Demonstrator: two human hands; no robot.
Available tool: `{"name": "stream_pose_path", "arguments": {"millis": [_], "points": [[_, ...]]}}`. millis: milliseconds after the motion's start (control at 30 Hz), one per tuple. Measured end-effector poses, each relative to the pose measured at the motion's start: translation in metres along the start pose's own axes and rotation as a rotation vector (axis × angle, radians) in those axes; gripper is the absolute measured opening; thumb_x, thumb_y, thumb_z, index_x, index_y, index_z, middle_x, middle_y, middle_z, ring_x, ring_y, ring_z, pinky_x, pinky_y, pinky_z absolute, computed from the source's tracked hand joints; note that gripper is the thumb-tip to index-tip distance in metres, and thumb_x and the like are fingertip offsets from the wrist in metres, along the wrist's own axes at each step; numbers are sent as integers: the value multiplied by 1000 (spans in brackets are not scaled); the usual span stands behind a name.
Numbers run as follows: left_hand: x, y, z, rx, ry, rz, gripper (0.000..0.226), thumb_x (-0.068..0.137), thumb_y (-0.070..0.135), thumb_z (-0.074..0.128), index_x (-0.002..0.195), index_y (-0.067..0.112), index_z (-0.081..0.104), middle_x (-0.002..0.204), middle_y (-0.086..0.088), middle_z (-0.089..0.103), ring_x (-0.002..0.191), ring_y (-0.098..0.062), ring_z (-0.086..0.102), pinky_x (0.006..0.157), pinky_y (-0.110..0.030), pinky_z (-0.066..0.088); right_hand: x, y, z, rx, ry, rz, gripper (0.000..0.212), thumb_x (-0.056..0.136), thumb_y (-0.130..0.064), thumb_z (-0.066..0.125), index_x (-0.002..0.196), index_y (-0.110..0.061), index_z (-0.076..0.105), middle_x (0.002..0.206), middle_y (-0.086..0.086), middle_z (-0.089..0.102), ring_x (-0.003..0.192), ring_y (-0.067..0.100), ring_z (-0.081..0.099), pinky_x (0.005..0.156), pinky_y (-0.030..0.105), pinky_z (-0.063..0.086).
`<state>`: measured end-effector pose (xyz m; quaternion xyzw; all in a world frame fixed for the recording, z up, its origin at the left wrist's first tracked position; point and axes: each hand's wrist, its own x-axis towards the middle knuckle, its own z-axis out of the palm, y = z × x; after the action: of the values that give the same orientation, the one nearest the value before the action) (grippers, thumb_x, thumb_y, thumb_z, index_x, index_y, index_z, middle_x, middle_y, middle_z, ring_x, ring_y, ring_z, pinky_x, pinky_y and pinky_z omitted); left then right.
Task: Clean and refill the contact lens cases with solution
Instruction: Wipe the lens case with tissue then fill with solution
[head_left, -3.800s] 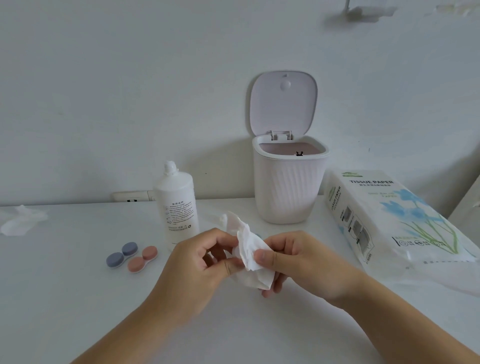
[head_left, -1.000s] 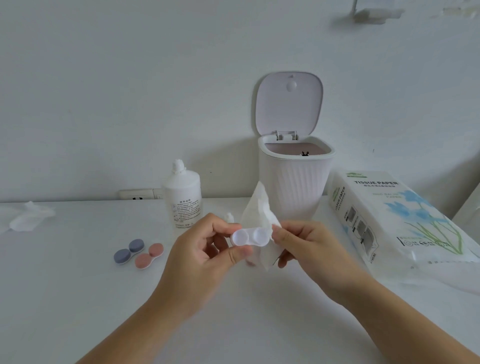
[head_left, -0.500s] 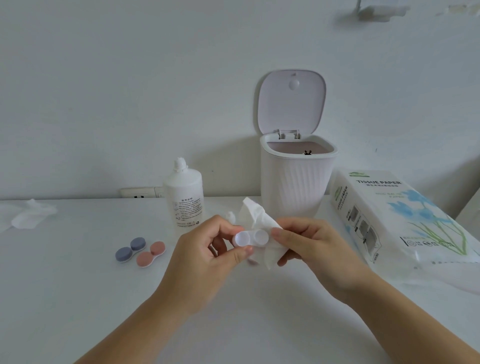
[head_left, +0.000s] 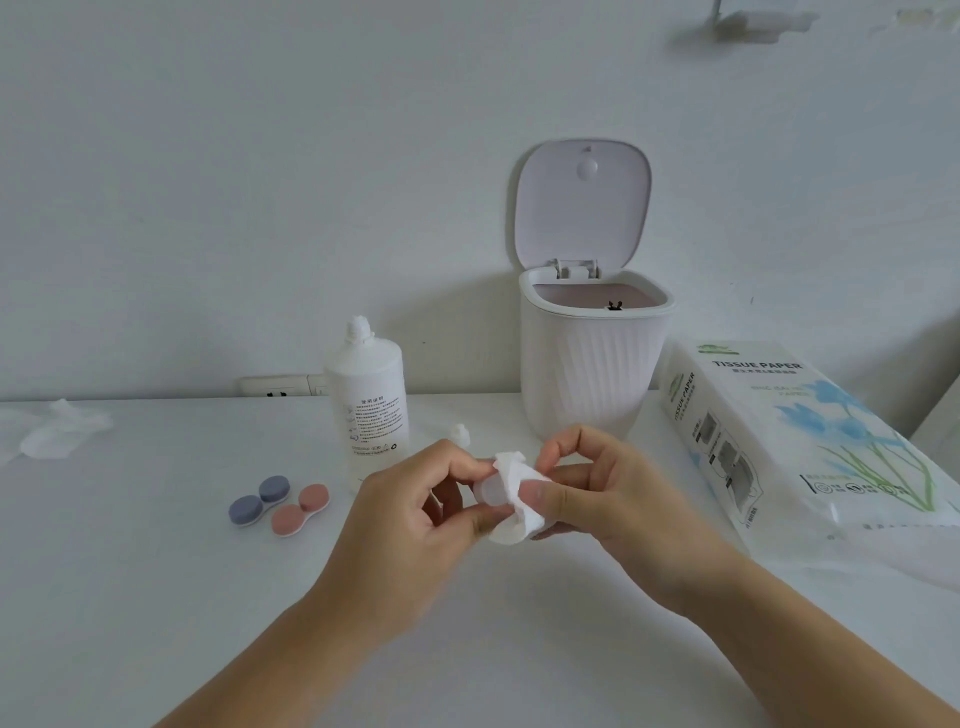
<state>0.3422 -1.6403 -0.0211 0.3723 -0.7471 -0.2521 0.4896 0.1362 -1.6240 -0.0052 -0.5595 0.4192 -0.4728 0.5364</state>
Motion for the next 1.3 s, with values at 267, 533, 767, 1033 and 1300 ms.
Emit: {"name": "stream_pose_path", "arguments": {"millis": [267, 533, 767, 1033, 1300], "points": [[0, -4, -1, -10, 6, -11, 23, 75, 45, 80, 94, 51, 68, 66, 13, 58, 57, -6, 50, 54, -26, 45, -4, -2, -1, -252, -80, 58, 26, 101, -34, 59, 100, -13, 74, 94, 5, 79, 87, 22, 77, 74, 28, 57], [4, -6, -9, -122, -306, -212, 31, 61, 51, 84, 88, 42, 73, 75, -8, 65, 67, -26, 58, 77, -56, 54, -9, -8, -6, -379, -294, 143, 18, 94, -30, 64, 84, -20, 76, 79, 7, 77, 72, 18, 71, 69, 27, 52], [1, -1, -7, -77, -176, -94, 25, 68, 45, 79, 92, 46, 71, 72, -1, 66, 68, -27, 60, 71, -46, 57, -7, -7, -4, -311, -263, 40, 19, 95, -25, 63, 83, -16, 75, 76, 9, 75, 69, 19, 70, 63, 29, 48], [-5, 0, 0, -29, -8, -15, 32, 63, 46, 87, 84, 36, 64, 65, -1, 61, 58, -22, 54, 58, -41, 50, -4, -1, 0, -163, -104, -12, 28, 95, -27, 61, 93, -1, 72, 77, 13, 73, 66, 23, 68, 63, 29, 50], [3, -6, -9, -98, -183, -89, 27, 70, 41, 77, 93, 53, 74, 74, -3, 68, 71, -31, 62, 72, -51, 55, -11, -6, 2, -336, -254, 61, 16, 95, -26, 68, 81, -24, 74, 74, 6, 75, 66, 18, 70, 65, 27, 52]]}}
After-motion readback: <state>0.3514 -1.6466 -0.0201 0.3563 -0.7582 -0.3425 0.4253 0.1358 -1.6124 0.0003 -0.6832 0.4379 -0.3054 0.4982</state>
